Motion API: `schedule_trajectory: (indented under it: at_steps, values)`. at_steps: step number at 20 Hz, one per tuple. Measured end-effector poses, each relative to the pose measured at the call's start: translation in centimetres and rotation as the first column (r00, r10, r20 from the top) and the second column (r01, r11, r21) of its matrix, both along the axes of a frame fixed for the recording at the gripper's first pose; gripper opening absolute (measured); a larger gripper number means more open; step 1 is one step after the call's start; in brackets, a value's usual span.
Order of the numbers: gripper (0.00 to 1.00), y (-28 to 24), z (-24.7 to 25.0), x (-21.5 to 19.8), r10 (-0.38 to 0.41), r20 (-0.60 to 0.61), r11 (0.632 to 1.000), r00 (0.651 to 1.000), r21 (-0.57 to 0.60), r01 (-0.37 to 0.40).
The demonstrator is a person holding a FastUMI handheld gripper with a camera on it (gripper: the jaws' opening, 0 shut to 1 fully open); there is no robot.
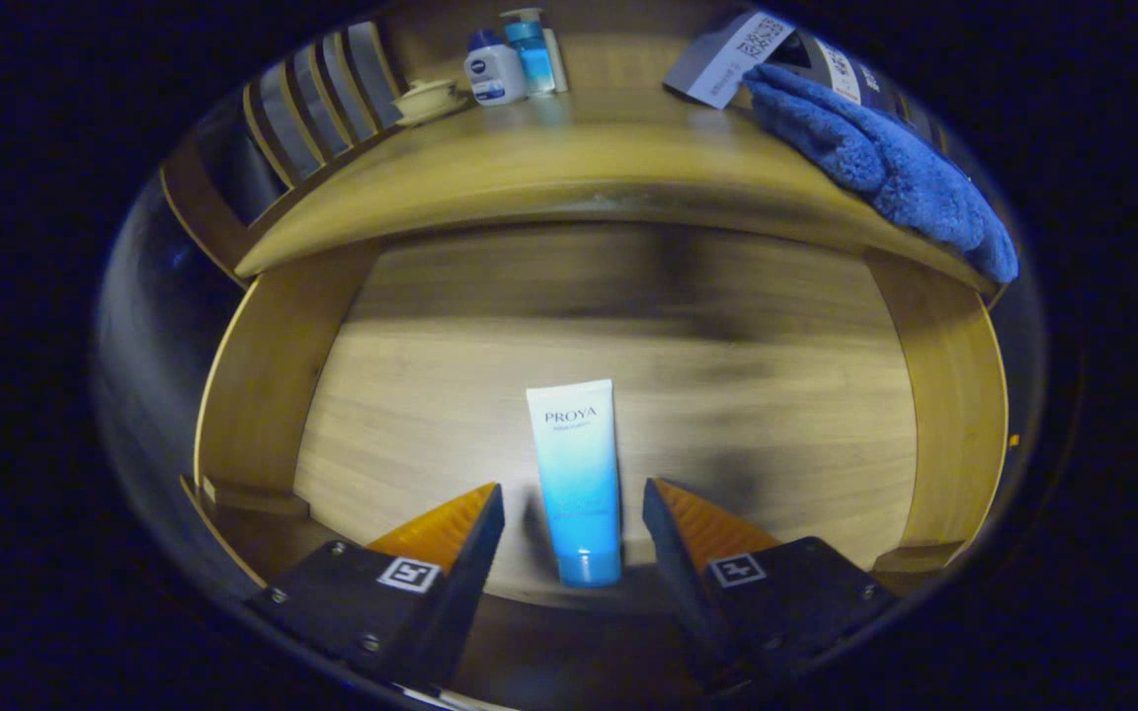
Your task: Pull open the drawer, take out the items inside it, and place them on the countertop above the cabinet.
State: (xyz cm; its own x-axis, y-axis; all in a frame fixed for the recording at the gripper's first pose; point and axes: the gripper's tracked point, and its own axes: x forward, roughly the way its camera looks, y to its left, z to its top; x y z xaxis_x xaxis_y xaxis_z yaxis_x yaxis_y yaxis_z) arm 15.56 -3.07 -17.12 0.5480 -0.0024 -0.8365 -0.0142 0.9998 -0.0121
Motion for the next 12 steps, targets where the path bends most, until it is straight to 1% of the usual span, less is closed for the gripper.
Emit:
schedule_trajectory:
  at_steps: [2,3,5,6,7,9,12]
  values:
    - [0.57,0.3,-0.9,-0.1,-0.049,-0.045,0.996,0.998,0.068,0.052]
    - [0.44,0.7,-0.9,-0.3,-0.046,-0.079,0.995,0.996,0.088,0.052]
    - [0.44,0.6,-0.9,-0.2,-0.035,-0.080,0.993,0.996,0.108,0.043]
    - [0.44,0.7,-1.0,0.2,-0.034,-0.060,0.992,0.998,0.123,0.041]
    - [0.36,0.7,0.0,-0.2,-0.021,-0.044,0.992,0.999,0.124,0.027]
    - [0.35,0.5,1.7,-0.2,-0.012,0.016,0.991,1.000,0.135,0.010]
    - [0.35,1.1,5.2,-1.5,-0.016,0.073,0.979,0.997,0.206,0.000]
